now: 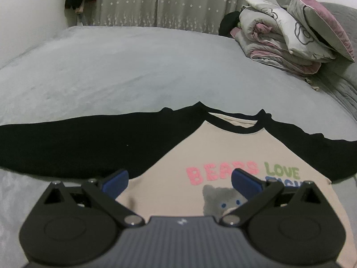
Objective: Fold clothes
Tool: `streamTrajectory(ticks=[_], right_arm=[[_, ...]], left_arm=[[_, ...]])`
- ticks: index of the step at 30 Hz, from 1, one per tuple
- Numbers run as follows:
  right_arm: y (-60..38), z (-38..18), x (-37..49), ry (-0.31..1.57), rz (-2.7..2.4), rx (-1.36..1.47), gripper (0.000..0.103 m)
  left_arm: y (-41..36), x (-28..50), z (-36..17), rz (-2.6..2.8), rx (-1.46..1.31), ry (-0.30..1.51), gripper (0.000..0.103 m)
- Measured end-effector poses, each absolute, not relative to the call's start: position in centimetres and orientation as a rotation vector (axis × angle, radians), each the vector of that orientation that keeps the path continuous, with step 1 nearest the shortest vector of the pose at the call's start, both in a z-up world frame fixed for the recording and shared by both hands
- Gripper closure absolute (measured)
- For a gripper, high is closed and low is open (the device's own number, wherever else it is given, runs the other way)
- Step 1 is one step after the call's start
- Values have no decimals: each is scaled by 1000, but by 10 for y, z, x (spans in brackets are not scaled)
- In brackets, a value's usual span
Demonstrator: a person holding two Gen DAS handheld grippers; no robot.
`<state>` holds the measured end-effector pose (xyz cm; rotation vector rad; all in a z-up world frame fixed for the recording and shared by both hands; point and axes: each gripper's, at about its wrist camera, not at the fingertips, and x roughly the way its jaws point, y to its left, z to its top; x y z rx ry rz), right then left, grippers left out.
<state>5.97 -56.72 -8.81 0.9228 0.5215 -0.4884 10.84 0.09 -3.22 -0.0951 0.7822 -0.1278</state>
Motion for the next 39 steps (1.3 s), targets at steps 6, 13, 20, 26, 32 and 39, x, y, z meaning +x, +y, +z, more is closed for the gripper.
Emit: streamTrajectory(ticks=[6, 13, 20, 26, 32, 39], right_arm=[[-597, -107, 73, 367, -510, 1086, 41], [-614, -108, 99, 358, -556, 1090, 46], [-611, -105, 120, 411, -540, 948, 68], [-615, -102, 107, 399, -520, 989, 93], [-609, -78, 98, 368, -474, 966, 93], [-584, -34, 94, 307, -368, 926, 93]], left_arm=[[0, 107, -32, -128, -75, 779, 0], [7, 110, -30, -126, -98, 786, 0], [11, 112, -30, -112, -89, 786, 0], [15, 111, -27, -118, -112, 789, 0], [16, 107, -22, -132, -123, 779, 0], [16, 105, -19, -134, -142, 776, 0]])
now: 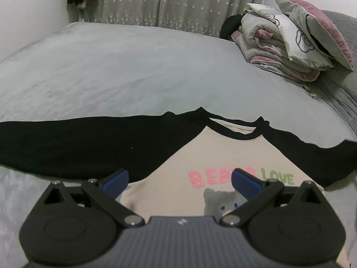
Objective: Fold clothes
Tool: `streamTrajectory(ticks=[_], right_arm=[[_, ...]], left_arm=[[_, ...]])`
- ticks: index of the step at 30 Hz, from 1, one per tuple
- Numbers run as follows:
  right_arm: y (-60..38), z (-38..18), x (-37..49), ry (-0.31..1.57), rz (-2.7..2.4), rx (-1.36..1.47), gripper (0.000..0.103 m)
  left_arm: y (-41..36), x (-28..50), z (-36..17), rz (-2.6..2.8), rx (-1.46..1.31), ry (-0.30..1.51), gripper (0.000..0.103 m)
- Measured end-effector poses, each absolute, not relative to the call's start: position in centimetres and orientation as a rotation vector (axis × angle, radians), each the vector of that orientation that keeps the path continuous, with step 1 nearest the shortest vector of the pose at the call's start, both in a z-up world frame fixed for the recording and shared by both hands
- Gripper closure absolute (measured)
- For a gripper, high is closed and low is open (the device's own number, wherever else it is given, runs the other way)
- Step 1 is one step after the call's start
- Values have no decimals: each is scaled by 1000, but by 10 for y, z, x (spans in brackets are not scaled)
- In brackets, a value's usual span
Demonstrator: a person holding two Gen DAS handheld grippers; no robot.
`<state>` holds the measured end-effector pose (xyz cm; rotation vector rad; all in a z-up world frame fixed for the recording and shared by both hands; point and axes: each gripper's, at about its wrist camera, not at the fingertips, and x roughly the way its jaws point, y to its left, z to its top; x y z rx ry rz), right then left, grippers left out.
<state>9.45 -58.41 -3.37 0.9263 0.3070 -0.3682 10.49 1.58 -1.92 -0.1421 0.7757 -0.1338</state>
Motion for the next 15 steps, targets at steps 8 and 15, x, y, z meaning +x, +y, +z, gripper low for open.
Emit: streamTrajectory(ticks=[8, 15], right_arm=[[-544, 8, 84, 246, -219, 887, 93], [-503, 25, 72, 224, -106, 862, 93]], left_arm=[[17, 102, -15, -141, -158, 768, 0], [20, 99, -11, -145, -169, 758, 0]])
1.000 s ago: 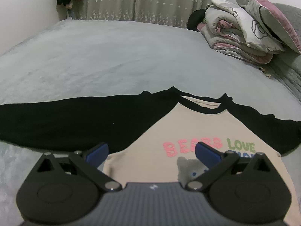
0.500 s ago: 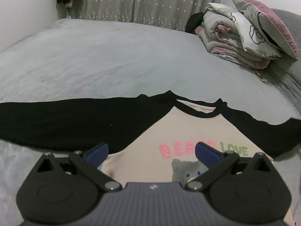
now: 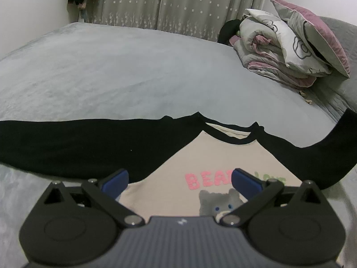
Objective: Fold clothes
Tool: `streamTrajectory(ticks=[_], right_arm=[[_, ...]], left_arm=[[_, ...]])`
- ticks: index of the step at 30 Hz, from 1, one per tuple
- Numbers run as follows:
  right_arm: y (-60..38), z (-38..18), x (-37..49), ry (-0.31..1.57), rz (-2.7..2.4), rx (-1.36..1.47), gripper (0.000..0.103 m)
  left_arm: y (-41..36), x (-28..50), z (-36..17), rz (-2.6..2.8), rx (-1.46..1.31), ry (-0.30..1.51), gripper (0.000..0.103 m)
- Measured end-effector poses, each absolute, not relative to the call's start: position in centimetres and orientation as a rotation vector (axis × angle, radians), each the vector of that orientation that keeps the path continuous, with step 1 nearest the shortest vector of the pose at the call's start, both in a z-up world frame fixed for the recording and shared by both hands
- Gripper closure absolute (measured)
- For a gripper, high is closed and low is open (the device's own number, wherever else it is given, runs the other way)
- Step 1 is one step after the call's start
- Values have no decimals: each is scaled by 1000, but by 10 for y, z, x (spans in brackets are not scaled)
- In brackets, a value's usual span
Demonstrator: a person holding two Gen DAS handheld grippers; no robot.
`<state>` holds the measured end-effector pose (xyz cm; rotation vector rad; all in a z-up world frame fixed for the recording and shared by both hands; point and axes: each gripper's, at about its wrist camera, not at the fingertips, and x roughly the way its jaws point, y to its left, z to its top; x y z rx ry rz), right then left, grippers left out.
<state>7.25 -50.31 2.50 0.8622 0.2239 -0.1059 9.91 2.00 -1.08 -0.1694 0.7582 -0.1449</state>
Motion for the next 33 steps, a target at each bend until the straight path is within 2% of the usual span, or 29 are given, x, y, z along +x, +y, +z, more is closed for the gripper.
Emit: streamTrajectory(ticks=[6, 17, 29, 33], right_arm=[[-467, 32, 65, 221, -21, 839, 93], [-376, 28, 58, 279, 107, 616, 93], [-326, -45, 74, 439, 164, 518, 93], [-324, -71, 84, 545, 187, 550, 92]], left_arm=[[23, 98, -9, -143, -177, 755, 0], [23, 96, -11, -138, -164, 758, 0], [24, 98, -19, -117, -110, 774, 0], [25, 100, -24, -111, -97, 783, 0]])
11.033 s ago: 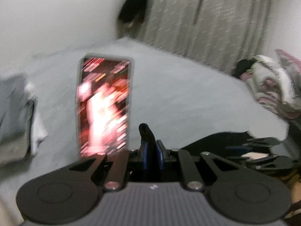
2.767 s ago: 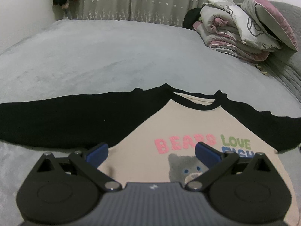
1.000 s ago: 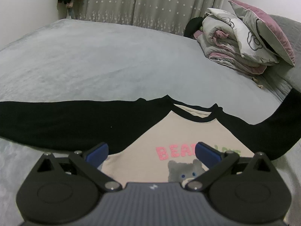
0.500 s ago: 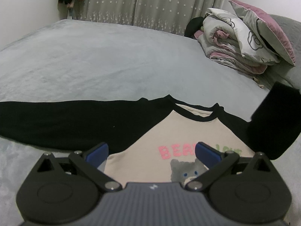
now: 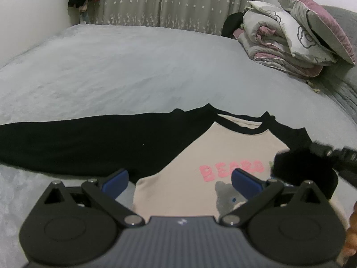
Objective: Fold clothes
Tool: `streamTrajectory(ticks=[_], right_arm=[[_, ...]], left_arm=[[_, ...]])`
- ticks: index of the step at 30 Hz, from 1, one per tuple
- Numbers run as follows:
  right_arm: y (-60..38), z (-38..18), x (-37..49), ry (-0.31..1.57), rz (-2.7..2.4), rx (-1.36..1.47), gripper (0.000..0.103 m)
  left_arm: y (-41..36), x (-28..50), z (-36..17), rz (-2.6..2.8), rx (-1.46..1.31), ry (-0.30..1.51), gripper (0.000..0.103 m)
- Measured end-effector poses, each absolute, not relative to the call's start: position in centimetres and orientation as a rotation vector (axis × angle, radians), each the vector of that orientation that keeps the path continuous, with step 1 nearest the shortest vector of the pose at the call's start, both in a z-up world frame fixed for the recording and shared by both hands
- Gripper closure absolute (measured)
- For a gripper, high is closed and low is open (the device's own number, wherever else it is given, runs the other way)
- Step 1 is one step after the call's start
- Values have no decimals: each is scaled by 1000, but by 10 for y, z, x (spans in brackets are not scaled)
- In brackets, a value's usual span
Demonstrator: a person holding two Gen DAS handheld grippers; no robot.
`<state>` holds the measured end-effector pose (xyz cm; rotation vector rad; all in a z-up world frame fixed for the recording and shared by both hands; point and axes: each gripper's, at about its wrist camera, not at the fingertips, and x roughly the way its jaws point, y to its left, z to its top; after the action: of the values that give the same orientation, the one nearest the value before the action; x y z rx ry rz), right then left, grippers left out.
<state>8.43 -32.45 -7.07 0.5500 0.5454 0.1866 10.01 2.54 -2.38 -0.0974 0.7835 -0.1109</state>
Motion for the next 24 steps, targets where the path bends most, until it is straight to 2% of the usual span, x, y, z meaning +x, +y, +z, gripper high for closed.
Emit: streamTrajectory(ticks=[3, 6, 13, 16, 24], right_arm=[[-325, -84, 89, 616, 199, 548, 89], [-326, -92, 89, 674, 224, 560, 72], [-334, -84, 77, 685, 278, 547, 56], [-344, -77, 72, 665, 261, 545, 52], [-400, -60, 67, 613, 94, 590, 52]], left_arm=[[26, 104, -30, -102, -90, 795, 0], [27, 108, -35, -95, -88, 809, 0], [27, 111, -38, -101, -108, 808, 0], [24, 109, -39, -105, -100, 802, 0], [-16, 90, -34, -223, 13, 711, 0]])
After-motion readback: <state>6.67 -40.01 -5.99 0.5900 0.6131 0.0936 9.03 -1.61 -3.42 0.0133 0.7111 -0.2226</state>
